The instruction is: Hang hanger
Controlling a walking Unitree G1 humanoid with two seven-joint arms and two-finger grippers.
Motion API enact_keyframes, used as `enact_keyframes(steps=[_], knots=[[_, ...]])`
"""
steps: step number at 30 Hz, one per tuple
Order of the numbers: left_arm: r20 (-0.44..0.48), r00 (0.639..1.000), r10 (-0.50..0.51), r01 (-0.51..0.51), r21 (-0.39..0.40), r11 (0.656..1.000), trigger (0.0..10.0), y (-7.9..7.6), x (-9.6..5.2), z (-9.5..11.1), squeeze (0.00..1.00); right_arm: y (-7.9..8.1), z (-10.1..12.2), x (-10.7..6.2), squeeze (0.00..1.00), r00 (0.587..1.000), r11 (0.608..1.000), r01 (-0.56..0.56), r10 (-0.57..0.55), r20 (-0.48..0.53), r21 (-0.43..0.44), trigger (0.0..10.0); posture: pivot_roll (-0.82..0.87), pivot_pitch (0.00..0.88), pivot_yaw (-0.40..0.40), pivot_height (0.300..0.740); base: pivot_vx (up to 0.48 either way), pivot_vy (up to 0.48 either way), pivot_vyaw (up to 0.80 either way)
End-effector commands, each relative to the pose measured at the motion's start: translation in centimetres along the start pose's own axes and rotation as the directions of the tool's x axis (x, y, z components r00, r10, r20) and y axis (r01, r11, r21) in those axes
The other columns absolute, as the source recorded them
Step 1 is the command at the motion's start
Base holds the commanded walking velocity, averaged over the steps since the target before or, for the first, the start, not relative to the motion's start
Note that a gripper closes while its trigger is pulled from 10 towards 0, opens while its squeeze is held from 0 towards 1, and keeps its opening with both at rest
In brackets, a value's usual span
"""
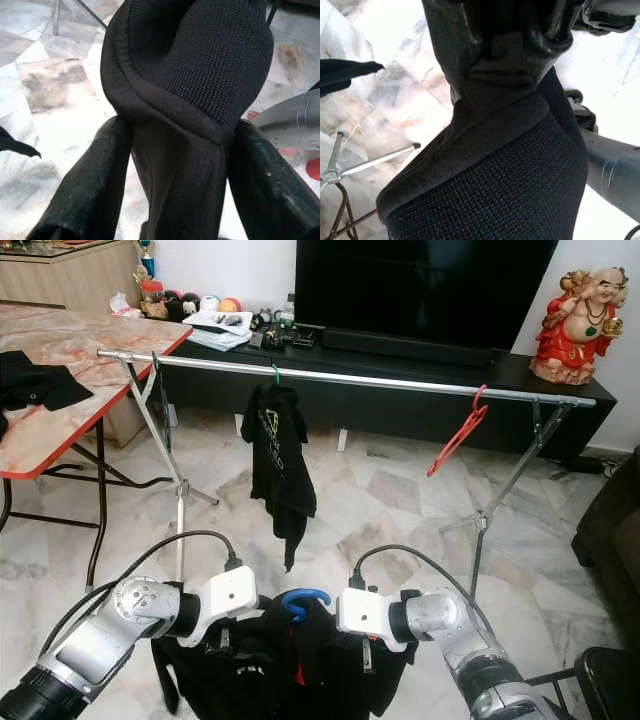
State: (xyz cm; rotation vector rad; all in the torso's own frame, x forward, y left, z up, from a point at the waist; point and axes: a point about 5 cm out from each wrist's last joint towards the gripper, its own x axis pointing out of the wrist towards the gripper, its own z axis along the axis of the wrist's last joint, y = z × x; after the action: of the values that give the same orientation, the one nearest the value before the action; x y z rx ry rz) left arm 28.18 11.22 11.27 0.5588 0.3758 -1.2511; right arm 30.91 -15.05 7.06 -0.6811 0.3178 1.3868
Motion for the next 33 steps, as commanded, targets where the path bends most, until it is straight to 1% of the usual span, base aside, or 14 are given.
enact_keyframes(steps=[1,10,33], knots=[[0.008,1.0,-0.015,0.015,0.012,1.0,0.0,0.1,0.16,0.4,0.0,-0.6,1.06,-0.08,0.0,0.998,0.999,0.032,-0.03,0.062,-0.027,0.0,0.13,0.0,-0.061,0.74,0.0,0.0,0.0],[0.015,0.999,-0.042,0.042,0.005,0.999,0.0,-0.33,0.37,0.5,0.0,-0.61,1.09,-0.08,0.0,0.998,0.999,0.03,-0.029,0.064,-0.024,0.0,0.13,0.0,-0.064,0.74,0.0,0.0,0.0],[0.006,0.997,-0.081,0.081,0.003,0.997,0.0,-0.8,0.5,0.57,0.0,-0.93,1.39,-0.13,0.0,0.996,0.999,0.038,-0.036,0.076,-0.018,0.0,0.13,0.002,-0.065,0.74,0.0,0.0,0.0]])
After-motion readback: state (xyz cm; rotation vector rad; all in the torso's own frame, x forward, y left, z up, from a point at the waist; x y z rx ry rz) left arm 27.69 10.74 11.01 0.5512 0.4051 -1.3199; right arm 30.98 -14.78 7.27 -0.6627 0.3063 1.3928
